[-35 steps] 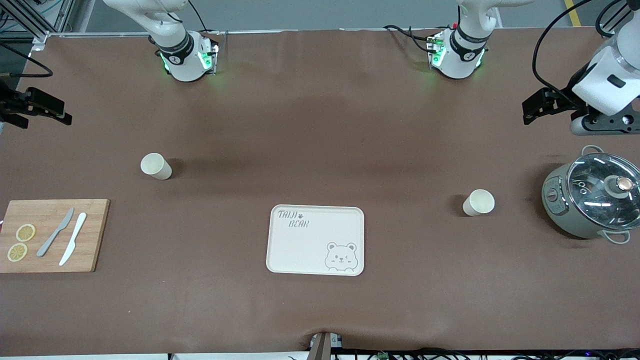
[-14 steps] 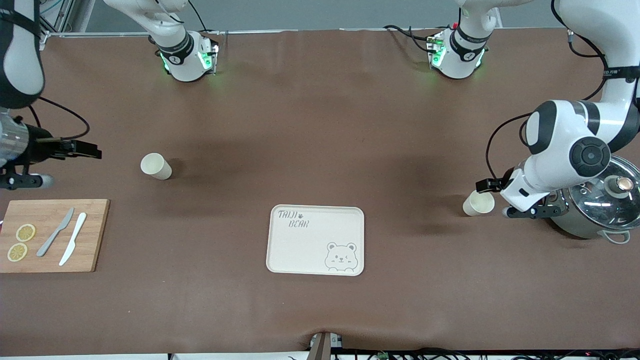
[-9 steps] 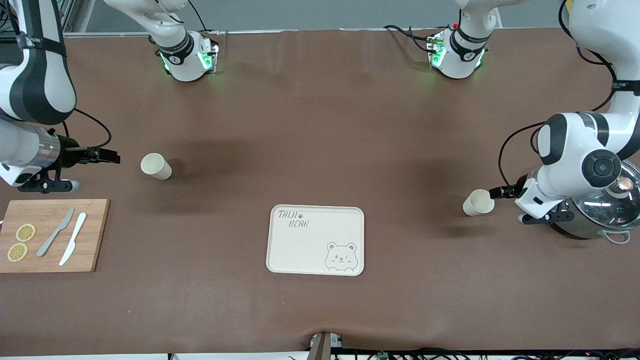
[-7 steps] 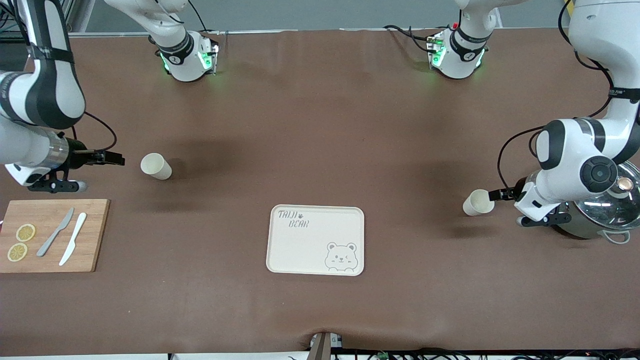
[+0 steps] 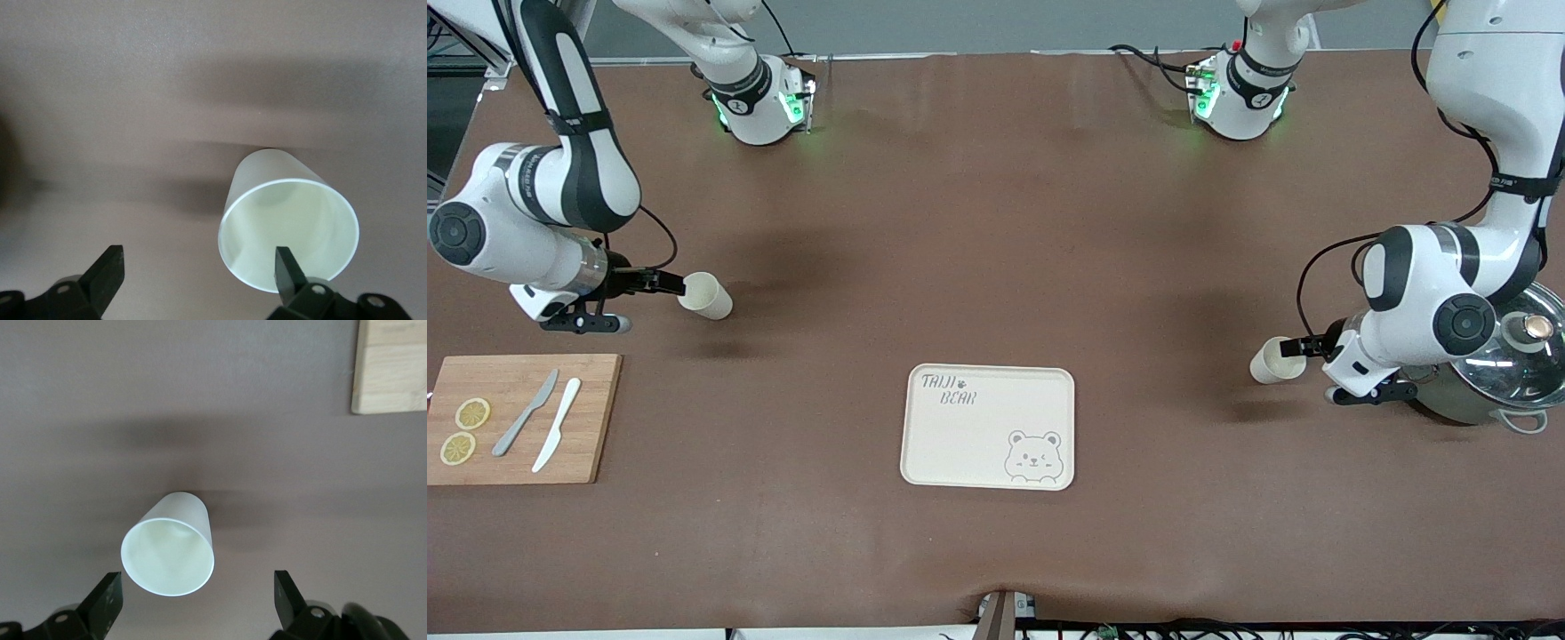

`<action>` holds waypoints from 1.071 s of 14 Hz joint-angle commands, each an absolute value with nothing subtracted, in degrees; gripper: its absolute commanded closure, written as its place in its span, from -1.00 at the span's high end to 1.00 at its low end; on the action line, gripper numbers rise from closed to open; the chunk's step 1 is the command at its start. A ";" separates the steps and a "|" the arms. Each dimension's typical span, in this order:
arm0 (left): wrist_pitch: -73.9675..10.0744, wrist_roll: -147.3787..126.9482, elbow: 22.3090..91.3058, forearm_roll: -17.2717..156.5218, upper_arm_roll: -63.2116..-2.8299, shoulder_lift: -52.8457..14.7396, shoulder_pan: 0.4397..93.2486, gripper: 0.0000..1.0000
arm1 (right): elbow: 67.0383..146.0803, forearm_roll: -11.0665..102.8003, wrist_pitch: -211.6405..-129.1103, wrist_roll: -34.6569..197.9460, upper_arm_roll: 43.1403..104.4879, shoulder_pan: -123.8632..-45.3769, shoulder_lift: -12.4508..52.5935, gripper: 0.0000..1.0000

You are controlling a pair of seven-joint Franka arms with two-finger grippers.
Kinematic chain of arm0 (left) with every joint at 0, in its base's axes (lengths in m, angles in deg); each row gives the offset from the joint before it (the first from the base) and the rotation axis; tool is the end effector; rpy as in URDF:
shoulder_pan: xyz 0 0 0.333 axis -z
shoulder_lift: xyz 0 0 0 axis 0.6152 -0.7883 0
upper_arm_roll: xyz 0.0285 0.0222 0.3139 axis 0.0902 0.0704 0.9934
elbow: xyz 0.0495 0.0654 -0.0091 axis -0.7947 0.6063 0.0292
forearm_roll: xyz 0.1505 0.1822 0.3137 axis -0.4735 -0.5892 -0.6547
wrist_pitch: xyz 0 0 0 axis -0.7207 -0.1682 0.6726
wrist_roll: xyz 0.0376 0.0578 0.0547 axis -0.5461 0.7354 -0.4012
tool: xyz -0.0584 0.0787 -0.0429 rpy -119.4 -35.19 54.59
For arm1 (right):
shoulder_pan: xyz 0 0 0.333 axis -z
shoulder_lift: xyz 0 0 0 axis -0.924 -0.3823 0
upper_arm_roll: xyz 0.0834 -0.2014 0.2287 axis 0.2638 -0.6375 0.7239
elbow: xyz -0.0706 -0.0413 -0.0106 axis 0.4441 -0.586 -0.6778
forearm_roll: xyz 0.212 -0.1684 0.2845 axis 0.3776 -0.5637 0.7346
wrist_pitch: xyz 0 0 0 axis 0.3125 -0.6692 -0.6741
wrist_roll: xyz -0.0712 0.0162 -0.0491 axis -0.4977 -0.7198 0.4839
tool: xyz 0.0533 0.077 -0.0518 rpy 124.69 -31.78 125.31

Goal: Place white IKEA cup upright on tray with both arms
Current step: 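Reach the right gripper to one cup while the left gripper reaches the other, then close the right and left grippers around the white paper cups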

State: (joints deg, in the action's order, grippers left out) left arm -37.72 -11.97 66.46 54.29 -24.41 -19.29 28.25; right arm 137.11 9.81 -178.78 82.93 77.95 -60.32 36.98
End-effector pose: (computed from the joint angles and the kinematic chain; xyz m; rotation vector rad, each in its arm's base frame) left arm 0.6054 0.0095 0.2479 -3.0955 -0.1303 0.3205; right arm 0.5026 -0.0745 0.2955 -3.0872 0.0746 0.3250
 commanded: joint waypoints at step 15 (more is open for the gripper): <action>-38.62 -13.70 63.27 55.27 -24.71 -21.65 30.76 -1.00 | 149.48 9.90 -195.56 82.24 78.74 -58.56 36.85 -1.00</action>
